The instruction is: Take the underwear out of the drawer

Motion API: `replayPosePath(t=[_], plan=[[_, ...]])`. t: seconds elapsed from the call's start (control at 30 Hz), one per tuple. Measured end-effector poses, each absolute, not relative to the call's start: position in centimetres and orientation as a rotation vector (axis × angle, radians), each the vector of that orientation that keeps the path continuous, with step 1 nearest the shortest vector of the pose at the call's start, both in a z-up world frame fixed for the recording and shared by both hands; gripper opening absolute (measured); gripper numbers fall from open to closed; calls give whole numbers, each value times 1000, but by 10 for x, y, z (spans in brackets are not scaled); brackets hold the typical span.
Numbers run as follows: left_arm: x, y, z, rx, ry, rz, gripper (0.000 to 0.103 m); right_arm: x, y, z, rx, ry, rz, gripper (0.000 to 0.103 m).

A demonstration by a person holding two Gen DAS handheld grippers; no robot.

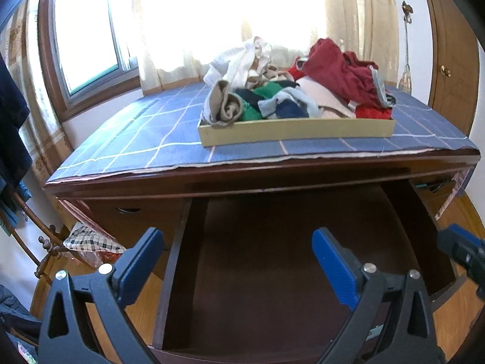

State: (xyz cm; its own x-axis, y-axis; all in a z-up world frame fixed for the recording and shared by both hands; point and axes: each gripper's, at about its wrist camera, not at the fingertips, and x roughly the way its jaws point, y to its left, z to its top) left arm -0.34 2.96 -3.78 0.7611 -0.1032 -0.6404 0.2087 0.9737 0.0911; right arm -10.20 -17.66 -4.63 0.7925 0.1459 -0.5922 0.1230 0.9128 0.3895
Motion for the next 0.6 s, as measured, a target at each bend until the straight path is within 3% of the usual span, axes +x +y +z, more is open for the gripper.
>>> replayPosePath(t=[0.6], plan=[[-22,25,-18,133,611,-187,103,-138,-158,-29,370,569,75,71]])
